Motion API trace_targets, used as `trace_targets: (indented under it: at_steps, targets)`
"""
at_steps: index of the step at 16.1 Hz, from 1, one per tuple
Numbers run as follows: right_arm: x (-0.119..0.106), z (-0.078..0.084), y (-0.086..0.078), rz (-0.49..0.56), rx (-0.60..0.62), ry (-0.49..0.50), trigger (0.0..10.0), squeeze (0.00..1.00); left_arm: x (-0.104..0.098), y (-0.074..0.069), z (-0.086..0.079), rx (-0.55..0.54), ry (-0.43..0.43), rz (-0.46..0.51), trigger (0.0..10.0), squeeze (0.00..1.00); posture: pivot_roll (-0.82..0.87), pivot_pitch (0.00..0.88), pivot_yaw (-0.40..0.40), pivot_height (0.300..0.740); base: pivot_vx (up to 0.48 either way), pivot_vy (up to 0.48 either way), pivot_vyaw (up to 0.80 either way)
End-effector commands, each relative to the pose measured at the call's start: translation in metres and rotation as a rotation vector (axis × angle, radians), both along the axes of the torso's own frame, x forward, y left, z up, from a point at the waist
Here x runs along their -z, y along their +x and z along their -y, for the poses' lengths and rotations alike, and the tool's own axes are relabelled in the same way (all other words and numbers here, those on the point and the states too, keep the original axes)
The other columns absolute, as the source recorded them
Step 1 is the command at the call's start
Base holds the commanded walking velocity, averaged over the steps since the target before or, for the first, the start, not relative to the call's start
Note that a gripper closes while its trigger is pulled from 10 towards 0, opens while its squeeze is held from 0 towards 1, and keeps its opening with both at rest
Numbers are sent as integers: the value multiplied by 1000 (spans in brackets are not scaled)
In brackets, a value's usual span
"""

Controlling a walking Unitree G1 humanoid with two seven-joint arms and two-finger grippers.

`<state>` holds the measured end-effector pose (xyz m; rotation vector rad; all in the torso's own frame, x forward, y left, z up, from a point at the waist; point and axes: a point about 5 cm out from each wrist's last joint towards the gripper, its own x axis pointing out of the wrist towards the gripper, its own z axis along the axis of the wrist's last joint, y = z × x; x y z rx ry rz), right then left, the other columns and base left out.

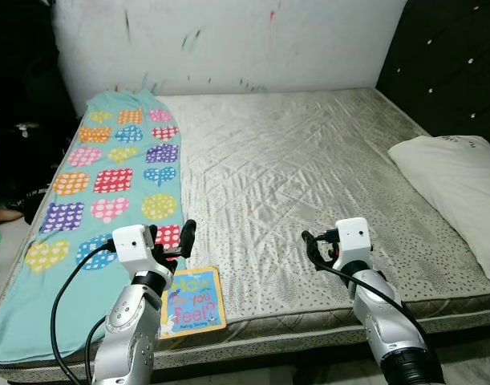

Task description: Clean up the room

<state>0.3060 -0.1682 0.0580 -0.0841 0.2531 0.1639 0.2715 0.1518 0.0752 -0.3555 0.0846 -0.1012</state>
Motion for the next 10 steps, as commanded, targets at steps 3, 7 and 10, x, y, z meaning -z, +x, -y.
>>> trace_targets:
  at_steps: [3, 7, 10]
  targets:
    - [-6, 1, 2, 18, -3, -5, 10000, 0, -2, 2, -2, -6, 14, -4, 10000, 0, -62, 24, -16, 740, 0, 0, 0]
    - [-7, 0, 3, 17, -2, 5, 10000, 0, -3, 2, -3, -9, 14, -11, 10000, 0, -61, 33, -13, 740, 0, 0, 0]
    - [-8, 0, 4, 7, 1, 18, 10000, 0, -4, 4, -3, -12, 15, -14, 10000, 0, -61, 57, -12, 740, 0, 0, 0]
